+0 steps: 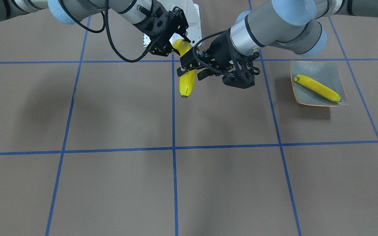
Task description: Transfer all bananas from basket to plate
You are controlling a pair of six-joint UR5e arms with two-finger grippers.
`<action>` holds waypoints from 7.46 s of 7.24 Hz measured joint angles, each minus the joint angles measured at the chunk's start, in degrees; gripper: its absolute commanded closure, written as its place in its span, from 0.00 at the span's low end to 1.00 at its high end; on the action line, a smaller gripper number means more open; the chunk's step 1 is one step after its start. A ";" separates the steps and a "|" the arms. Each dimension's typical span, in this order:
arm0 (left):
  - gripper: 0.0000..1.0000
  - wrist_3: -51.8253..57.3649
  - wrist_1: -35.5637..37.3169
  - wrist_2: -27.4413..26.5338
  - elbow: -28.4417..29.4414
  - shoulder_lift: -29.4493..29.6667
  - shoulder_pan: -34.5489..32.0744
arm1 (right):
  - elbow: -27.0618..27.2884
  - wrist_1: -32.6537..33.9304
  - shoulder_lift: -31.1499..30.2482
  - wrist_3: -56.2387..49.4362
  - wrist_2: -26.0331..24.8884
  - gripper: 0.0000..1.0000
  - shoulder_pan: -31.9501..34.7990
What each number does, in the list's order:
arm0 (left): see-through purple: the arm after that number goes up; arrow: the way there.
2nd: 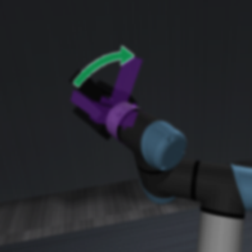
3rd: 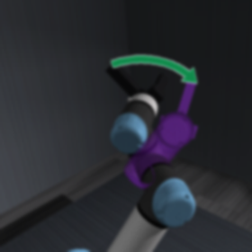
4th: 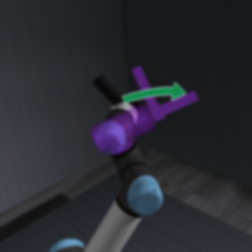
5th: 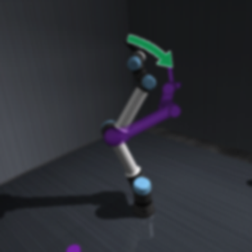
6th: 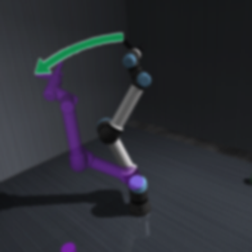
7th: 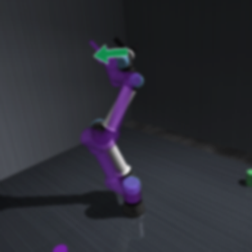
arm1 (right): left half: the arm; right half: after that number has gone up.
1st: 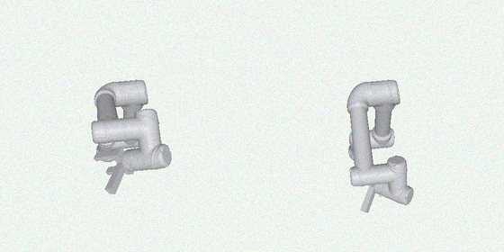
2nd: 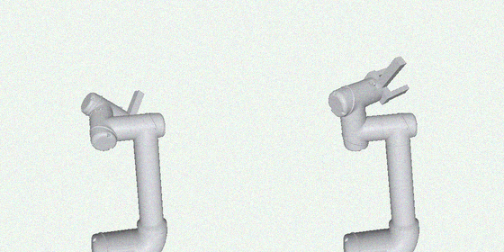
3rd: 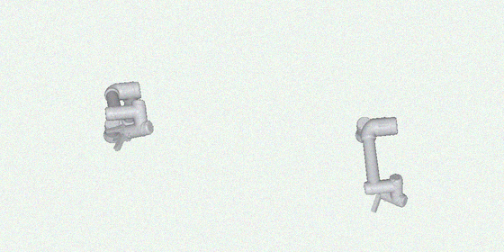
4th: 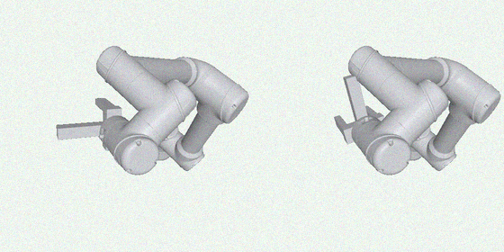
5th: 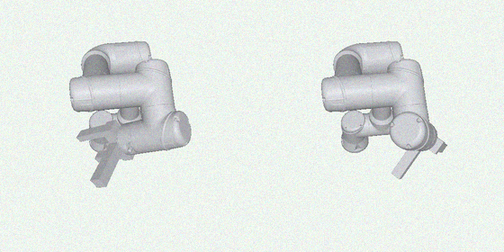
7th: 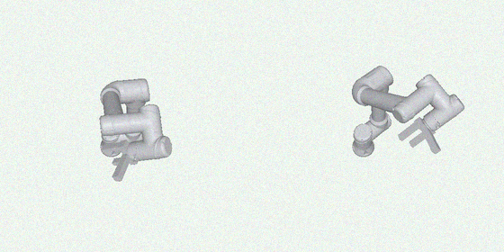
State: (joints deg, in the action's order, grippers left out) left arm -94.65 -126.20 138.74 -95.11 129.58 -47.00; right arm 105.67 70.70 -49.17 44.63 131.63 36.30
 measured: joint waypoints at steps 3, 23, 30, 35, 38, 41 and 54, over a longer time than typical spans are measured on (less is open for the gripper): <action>1.00 -0.02 -1.83 -0.13 0.75 0.16 0.06 | 0.10 -2.90 -0.65 1.34 0.02 0.95 -0.02; 1.00 15.13 -10.10 20.21 7.77 -33.75 -22.26 | 4.03 -17.06 -33.60 8.71 5.88 0.00 17.73; 0.85 21.48 -20.42 20.24 13.86 -39.24 -23.45 | 5.68 -17.09 -35.24 8.72 6.01 0.00 18.11; 0.19 21.68 -23.49 19.92 15.98 -38.95 -23.23 | 5.92 -17.09 -35.49 8.66 6.70 0.00 18.54; 0.08 21.56 -26.52 19.92 17.17 -38.85 -23.23 | 6.64 -17.09 -36.01 8.72 8.76 0.00 19.98; 0.00 21.61 -26.74 20.29 16.83 -38.61 -23.23 | 7.26 -17.09 -37.13 8.72 9.04 0.00 20.66; 0.01 29.59 -31.10 8.23 16.91 -36.60 -36.48 | -12.17 -16.24 -57.13 -33.42 1.81 0.00 58.14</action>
State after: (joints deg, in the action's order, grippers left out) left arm -65.06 -157.30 146.97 -78.19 92.98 -83.48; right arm 93.49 54.47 -106.30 11.21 133.44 94.44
